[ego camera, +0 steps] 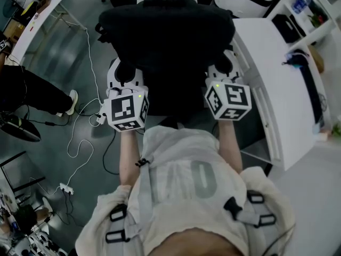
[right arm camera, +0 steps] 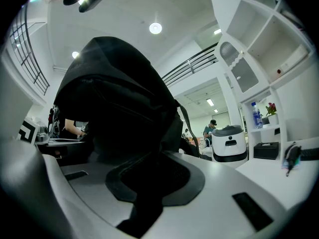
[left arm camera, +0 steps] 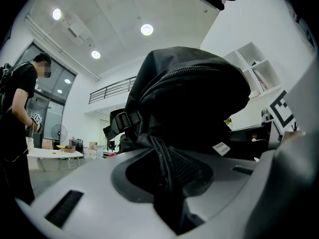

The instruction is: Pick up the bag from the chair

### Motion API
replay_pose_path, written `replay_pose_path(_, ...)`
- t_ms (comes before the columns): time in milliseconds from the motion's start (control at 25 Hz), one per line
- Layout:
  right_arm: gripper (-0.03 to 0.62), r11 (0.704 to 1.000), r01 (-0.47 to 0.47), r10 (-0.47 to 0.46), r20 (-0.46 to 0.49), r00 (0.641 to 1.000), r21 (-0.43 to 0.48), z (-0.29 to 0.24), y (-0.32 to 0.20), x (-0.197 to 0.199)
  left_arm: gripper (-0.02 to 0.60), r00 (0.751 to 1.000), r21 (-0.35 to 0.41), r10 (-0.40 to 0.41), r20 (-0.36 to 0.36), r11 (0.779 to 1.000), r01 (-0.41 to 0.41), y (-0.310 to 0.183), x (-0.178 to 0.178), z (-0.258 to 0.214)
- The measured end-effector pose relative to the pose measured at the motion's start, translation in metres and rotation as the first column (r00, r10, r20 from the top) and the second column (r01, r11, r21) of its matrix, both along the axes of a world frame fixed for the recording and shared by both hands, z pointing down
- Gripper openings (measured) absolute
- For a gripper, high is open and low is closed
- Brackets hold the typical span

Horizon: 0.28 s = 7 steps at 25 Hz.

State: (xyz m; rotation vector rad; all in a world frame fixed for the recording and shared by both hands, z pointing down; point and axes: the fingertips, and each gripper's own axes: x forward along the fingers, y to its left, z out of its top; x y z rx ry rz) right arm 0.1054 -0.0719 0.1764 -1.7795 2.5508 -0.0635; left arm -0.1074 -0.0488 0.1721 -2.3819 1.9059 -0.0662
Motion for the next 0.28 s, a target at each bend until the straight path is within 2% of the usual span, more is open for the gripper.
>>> replay_pose_path(280,0.057,1.000,-0.006,0.006,0.004,1.000,-0.001,0.0051,0.0035,0.0042,0.084,1.000,-0.001,0.006,0.004,1.000,-0.006,0.0013,0.0039,0.0045)
